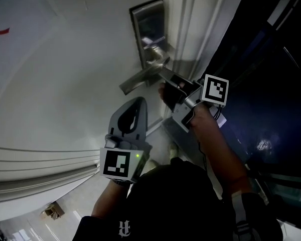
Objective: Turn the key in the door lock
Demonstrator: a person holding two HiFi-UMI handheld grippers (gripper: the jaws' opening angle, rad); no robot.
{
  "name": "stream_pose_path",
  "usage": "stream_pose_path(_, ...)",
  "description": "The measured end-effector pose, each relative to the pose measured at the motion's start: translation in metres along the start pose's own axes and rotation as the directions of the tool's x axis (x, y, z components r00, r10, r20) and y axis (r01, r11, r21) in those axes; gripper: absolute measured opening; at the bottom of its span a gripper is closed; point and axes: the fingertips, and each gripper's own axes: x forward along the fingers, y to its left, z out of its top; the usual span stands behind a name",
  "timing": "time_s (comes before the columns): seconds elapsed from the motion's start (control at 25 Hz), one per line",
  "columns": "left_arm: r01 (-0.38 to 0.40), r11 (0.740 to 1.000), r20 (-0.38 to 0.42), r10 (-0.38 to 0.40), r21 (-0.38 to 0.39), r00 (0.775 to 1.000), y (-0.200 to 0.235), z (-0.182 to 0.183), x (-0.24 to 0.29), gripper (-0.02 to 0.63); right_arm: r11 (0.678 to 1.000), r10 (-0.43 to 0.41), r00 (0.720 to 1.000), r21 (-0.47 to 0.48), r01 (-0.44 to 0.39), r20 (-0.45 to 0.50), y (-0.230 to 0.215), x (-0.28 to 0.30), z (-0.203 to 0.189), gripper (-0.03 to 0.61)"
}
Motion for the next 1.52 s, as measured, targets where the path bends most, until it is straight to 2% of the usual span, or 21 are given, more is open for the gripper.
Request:
stream_pose_path(0.08, 0.001, 1.000, -0.003, -0.001, 0.001, 1.000, -0.001, -0.001, 0.000, 0.008, 0.999, 0.027, 1.000, -0.023, -0.027, 0.003, 0.004, 0.000, 0.000, 0.041)
stream_pose_path(0.2, 0.005, 1.000, -0.008, -0.005, 0.002, 1.000, -0.003, -0.002, 0.001, 0.008, 0.980, 0.013, 1.000, -0.199, -0.011, 0.008, 0.013, -0.006, 0.000, 0.041)
stream_pose_path(0.28, 0.011, 1.000, -0.010, -0.011, -0.001, 1.000, -0.004, -0.003, 0.002, 0.008, 0.935, -0.023, 1.000, -0.354, 0.026, 0.015, 0.019, -0.011, 0.002, 0.041)
stream_pose_path(0.36, 0.017, 1.000, -0.012, -0.017, -0.004, 1.000, -0.005, -0.005, 0.003, 0.008, 0.857, -0.073, 0.997, -0.509, 0.078, 0.029, 0.023, -0.017, 0.003, 0.041)
stream_pose_path(0.4, 0.021, 1.000, -0.012, -0.021, -0.006, 1.000, -0.005, -0.006, 0.003, 0.008, 0.800, -0.098, 0.995, -0.592, 0.099, 0.034, 0.026, -0.019, 0.003, 0.041)
stream_pose_path(0.48, 0.027, 1.000, -0.012, -0.027, -0.009, 1.000, -0.007, -0.006, 0.004, 0.008, 0.665, -0.141, 0.989, -0.737, 0.123, 0.037, 0.032, -0.020, 0.001, 0.041)
stream_pose_path(0.56, 0.033, 0.999, -0.010, -0.033, -0.010, 0.999, -0.008, -0.006, 0.005, 0.008, 0.545, -0.172, 0.985, -0.829, 0.123, 0.032, 0.036, -0.020, -0.003, 0.041)
stream_pose_path(0.72, 0.041, 0.999, -0.004, -0.041, -0.011, 0.999, -0.010, -0.004, 0.004, 0.008, 0.344, -0.225, 0.974, -0.933, 0.110, 0.032, 0.038, -0.019, -0.012, 0.041)
stream_pose_path(0.8, 0.042, 0.999, -0.001, -0.042, -0.010, 0.999, -0.010, -0.003, 0.004, 0.008, 0.221, -0.253, 0.967, -0.970, 0.101, 0.043, 0.038, -0.019, -0.015, 0.041)
stream_pose_path(0.84, 0.041, 0.999, 0.000, -0.041, -0.010, 0.999, -0.009, -0.003, 0.004, 0.008, 0.145, -0.268, 0.962, -0.985, 0.095, 0.053, 0.038, -0.019, -0.016, 0.041)
stream_pose_path(0.92, 0.039, 0.999, 0.001, -0.039, -0.011, 0.999, -0.008, -0.002, 0.003, 0.008, -0.045, -0.303, 0.949, -0.996, 0.074, 0.084, 0.038, -0.020, -0.018, 0.041)
stream_pose_path(1.0, 0.036, 0.999, 0.001, -0.036, -0.012, 0.999, -0.007, -0.002, 0.002, 0.008, -0.285, -0.330, 0.935, -0.958, 0.034, 0.131, 0.036, -0.020, -0.019, 0.046)
stream_pose_path(1.08, 0.033, 0.999, 0.001, -0.033, -0.012, 0.999, -0.007, -0.002, 0.002, 0.008, -0.545, -0.337, 0.923, -0.838, -0.030, 0.186, 0.032, -0.019, -0.023, 0.071)
stream_pose_path(1.12, 0.032, 0.999, 0.001, -0.032, -0.012, 0.999, -0.006, -0.002, 0.001, 0.008, -0.654, -0.334, 0.919, -0.754, -0.066, 0.209, 0.029, -0.018, -0.025, 0.082)
stream_pose_path(1.16, 0.031, 0.999, 0.001, -0.031, -0.012, 1.000, -0.006, -0.002, 0.001, 0.008, -0.736, -0.329, 0.917, -0.670, -0.099, 0.226, 0.026, -0.017, -0.028, 0.089)
stream_pose_path(1.2, 0.030, 0.999, 0.001, -0.030, -0.013, 1.000, -0.006, -0.002, 0.000, 0.008, -0.793, -0.322, 0.916, -0.597, -0.124, 0.238, 0.022, -0.016, -0.030, 0.092)
stream_pose_path(1.24, 0.030, 0.999, 0.001, -0.030, -0.014, 1.000, -0.006, -0.003, 0.000, 0.008, -0.833, -0.314, 0.917, -0.535, -0.141, 0.247, 0.019, -0.015, -0.032, 0.095)
stream_pose_path(1.32, 0.030, 0.999, 0.000, -0.030, -0.015, 1.000, -0.006, -0.003, 0.000, 0.008, -0.887, -0.287, 0.921, -0.437, -0.151, 0.264, 0.015, -0.011, -0.033, 0.098)
stream_pose_path(1.4, 0.030, 0.999, -0.001, -0.030, -0.016, 1.000, -0.006, -0.004, 0.000, 0.008, -0.919, -0.262, 0.922, -0.365, -0.149, 0.283, 0.013, -0.007, -0.031, 0.098)
stream_pose_path(1.52, 0.029, 0.999, -0.002, -0.029, -0.021, 1.000, -0.007, -0.005, -0.001, 0.008, -0.946, -0.242, 0.919, -0.288, -0.152, 0.311, 0.010, 0.001, -0.026, 0.097)
